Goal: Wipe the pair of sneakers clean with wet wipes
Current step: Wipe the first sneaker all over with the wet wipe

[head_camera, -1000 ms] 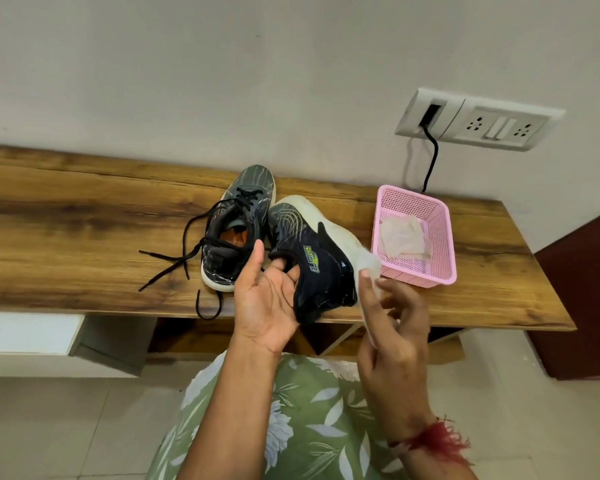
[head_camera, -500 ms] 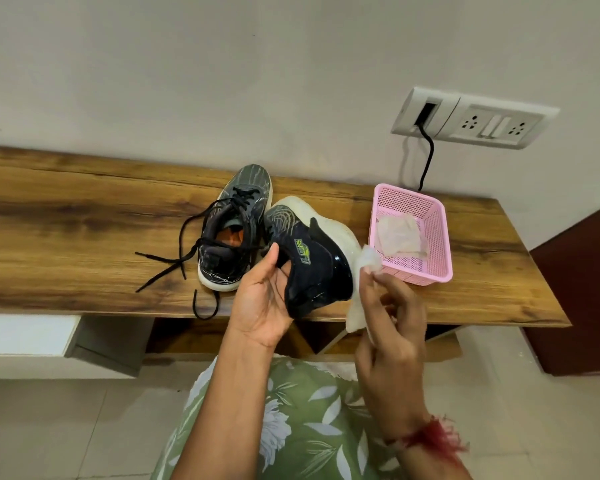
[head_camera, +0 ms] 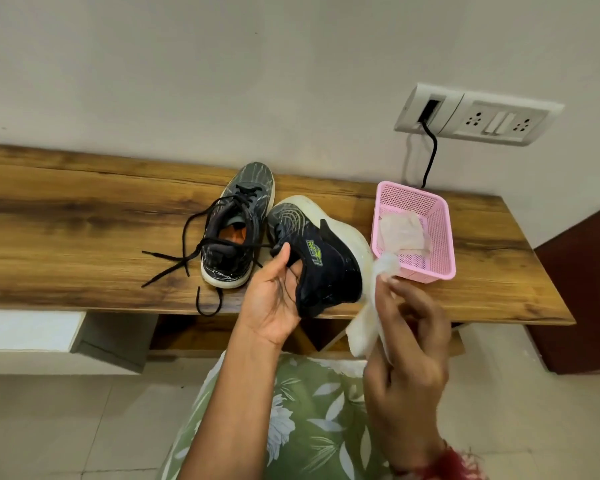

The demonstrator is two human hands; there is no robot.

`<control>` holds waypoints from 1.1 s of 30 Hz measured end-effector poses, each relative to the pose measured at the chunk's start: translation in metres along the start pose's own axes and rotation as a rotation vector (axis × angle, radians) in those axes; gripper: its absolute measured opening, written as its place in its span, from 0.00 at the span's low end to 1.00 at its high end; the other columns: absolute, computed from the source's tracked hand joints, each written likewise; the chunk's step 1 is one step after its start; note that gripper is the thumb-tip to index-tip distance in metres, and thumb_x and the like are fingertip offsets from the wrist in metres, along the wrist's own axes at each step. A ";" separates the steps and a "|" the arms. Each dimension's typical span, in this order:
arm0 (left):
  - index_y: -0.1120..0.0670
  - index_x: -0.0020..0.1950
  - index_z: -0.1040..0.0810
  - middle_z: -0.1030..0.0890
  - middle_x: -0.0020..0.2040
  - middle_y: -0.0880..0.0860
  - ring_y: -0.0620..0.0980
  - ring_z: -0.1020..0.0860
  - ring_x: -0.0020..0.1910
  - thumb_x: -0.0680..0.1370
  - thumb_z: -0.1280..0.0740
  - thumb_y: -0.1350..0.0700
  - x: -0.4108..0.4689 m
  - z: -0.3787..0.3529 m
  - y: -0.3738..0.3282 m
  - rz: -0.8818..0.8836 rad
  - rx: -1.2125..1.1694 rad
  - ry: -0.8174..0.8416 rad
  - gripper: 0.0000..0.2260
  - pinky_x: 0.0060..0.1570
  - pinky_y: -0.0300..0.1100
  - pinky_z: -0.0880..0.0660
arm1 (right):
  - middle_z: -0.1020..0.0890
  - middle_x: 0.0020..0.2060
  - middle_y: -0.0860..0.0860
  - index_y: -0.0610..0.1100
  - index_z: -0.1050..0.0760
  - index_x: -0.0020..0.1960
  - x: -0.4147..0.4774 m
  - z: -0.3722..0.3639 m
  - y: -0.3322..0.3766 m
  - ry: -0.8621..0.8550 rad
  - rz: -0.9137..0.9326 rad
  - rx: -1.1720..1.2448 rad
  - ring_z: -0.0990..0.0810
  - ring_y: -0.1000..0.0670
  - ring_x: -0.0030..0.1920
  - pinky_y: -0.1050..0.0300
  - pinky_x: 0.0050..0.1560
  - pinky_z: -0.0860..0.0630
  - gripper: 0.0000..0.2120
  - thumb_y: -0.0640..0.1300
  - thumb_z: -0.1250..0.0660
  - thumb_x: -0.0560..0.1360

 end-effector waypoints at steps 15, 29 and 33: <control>0.61 0.62 0.22 0.19 0.57 0.60 0.56 0.20 0.55 0.75 0.39 0.51 0.004 0.006 0.011 0.032 0.055 -0.050 0.21 0.59 0.53 0.26 | 0.29 0.49 0.53 0.40 0.25 0.63 -0.005 -0.020 -0.001 0.108 -0.218 0.193 0.29 0.61 0.54 0.73 0.52 0.31 0.24 0.36 0.47 0.69; 0.60 0.58 0.20 0.18 0.54 0.59 0.56 0.18 0.53 0.75 0.41 0.49 0.005 0.002 0.016 0.098 0.050 -0.052 0.21 0.55 0.52 0.24 | 0.22 0.53 0.55 0.44 0.20 0.56 -0.024 -0.028 0.015 0.241 -0.276 0.385 0.23 0.57 0.54 0.65 0.51 0.25 0.22 0.35 0.45 0.68; 0.60 0.61 0.21 0.19 0.57 0.60 0.57 0.20 0.57 0.74 0.39 0.51 0.006 0.005 0.016 0.042 0.013 -0.053 0.20 0.59 0.57 0.28 | 0.22 0.53 0.52 0.47 0.21 0.57 -0.004 -0.006 -0.023 -0.011 -0.463 0.297 0.24 0.59 0.54 0.69 0.51 0.27 0.23 0.28 0.42 0.71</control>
Point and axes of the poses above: each hand's wrist, its own x-axis towards the middle knuckle, its own z-axis out of the back of the hand, y = z × x, the point moved 5 cm from there along x, towards the middle knuckle
